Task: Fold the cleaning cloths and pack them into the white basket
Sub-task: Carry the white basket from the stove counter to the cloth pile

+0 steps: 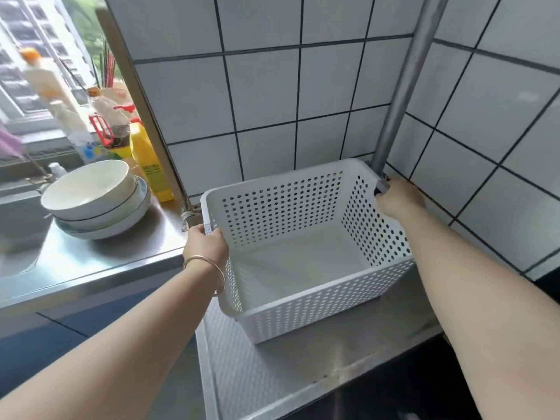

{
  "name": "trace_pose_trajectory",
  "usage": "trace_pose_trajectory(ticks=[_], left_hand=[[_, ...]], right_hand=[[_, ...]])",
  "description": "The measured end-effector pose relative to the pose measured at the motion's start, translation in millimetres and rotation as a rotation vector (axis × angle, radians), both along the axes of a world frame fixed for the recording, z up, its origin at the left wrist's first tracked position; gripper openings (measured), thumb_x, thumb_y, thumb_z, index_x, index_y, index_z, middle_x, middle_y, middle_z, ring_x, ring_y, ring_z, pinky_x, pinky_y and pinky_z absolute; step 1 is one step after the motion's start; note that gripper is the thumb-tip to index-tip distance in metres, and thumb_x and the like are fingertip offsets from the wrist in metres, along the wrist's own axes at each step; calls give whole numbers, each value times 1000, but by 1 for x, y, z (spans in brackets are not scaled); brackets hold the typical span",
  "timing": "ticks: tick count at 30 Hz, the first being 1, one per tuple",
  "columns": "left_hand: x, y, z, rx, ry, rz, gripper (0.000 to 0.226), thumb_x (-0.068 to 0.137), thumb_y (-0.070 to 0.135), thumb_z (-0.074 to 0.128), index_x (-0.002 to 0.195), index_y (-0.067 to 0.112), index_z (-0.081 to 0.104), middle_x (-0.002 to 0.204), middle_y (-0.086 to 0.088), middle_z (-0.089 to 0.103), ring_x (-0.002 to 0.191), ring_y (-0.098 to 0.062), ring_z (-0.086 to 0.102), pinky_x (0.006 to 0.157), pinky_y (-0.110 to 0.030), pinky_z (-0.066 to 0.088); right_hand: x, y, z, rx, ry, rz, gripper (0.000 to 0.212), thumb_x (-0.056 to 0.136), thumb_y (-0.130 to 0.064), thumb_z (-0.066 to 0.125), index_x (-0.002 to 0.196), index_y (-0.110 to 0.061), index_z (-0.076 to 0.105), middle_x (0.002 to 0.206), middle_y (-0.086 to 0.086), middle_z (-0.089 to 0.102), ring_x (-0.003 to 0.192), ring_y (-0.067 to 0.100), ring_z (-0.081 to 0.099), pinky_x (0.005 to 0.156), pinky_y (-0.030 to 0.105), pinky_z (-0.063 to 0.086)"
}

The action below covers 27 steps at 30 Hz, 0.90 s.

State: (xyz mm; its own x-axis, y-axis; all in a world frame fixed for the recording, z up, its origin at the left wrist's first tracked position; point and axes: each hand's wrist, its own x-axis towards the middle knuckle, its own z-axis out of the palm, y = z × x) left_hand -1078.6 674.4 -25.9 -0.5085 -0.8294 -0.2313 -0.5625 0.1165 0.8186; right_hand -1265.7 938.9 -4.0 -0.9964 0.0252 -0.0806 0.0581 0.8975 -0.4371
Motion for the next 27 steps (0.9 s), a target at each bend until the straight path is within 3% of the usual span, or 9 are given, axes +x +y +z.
trace_pose_trajectory(ticks=[2, 4, 6, 11, 16, 21, 23, 26, 27], left_hand=[[4, -6, 1, 40, 45, -15, 33, 87, 15, 52, 119, 7, 55, 115, -19, 62, 108, -37, 58, 94, -40, 46], [11, -15, 7, 99, 115, -18, 26, 85, 18, 52, 108, 9, 60, 92, -19, 66, 85, -39, 61, 82, -41, 51], [26, -24, 21, 105, 166, -19, 13, 88, 16, 48, 95, 13, 59, 71, -9, 58, 58, -27, 51, 63, -31, 45], [75, -73, 73, 72, 297, -9, 14, 92, 9, 47, 85, 11, 59, 57, -3, 44, 34, -8, 38, 36, -14, 31], [170, -122, 142, -36, 373, 83, 25, 93, 11, 48, 71, 20, 55, 60, -1, 44, 47, -10, 39, 32, -13, 36], [314, -187, 193, -97, 474, 247, 19, 94, 13, 49, 78, 16, 59, 48, 4, 45, 43, -10, 37, 34, -17, 32], [365, -211, 202, -148, 489, 299, 18, 93, 14, 49, 78, 13, 58, 42, 6, 44, 36, -8, 36, 32, -14, 28], [464, -246, 213, -215, 483, 376, 18, 92, 18, 48, 102, 10, 61, 55, 1, 44, 35, -8, 39, 36, -15, 31], [496, -257, 214, -224, 472, 391, 15, 91, 19, 48, 93, 13, 62, 57, 1, 44, 35, -7, 40, 35, -14, 32]], right_hand=[[2, -3, 4, -14, -63, -20, 41, 94, -31, 43, 123, -4, 53, 115, 20, 61, 89, 33, 60, 64, 29, 44], [8, -8, 11, -3, -55, -17, 44, 97, -32, 38, 126, -1, 51, 116, 22, 59, 91, 35, 60, 62, 28, 44], [20, -17, 26, -4, -30, -18, 45, 98, -32, 34, 125, 1, 51, 117, 22, 58, 84, 33, 57, 54, 25, 38], [66, -59, 86, 46, 102, 110, 27, 98, -17, 33, 110, -2, 52, 104, 23, 55, 84, 33, 55, 65, 31, 43], [125, -127, 149, -76, 265, 247, 33, 95, -26, 40, 108, -1, 58, 104, 27, 60, 81, 34, 56, 65, 29, 37], [223, -227, 190, -215, 313, 476, 27, 92, -19, 44, 69, -4, 47, 81, 22, 53, 68, 30, 50, 59, 28, 32], [267, -259, 199, -281, 325, 533, 25, 94, -21, 44, 77, -5, 52, 82, 22, 52, 80, 36, 55, 65, 29, 32], [353, -312, 206, -325, 356, 642, 24, 93, -16, 45, 96, 1, 61, 91, 31, 56, 99, 45, 56, 71, 35, 35], [383, -326, 211, -325, 367, 667, 26, 93, -15, 45, 101, 4, 61, 97, 33, 57, 101, 45, 54, 75, 36, 38]])
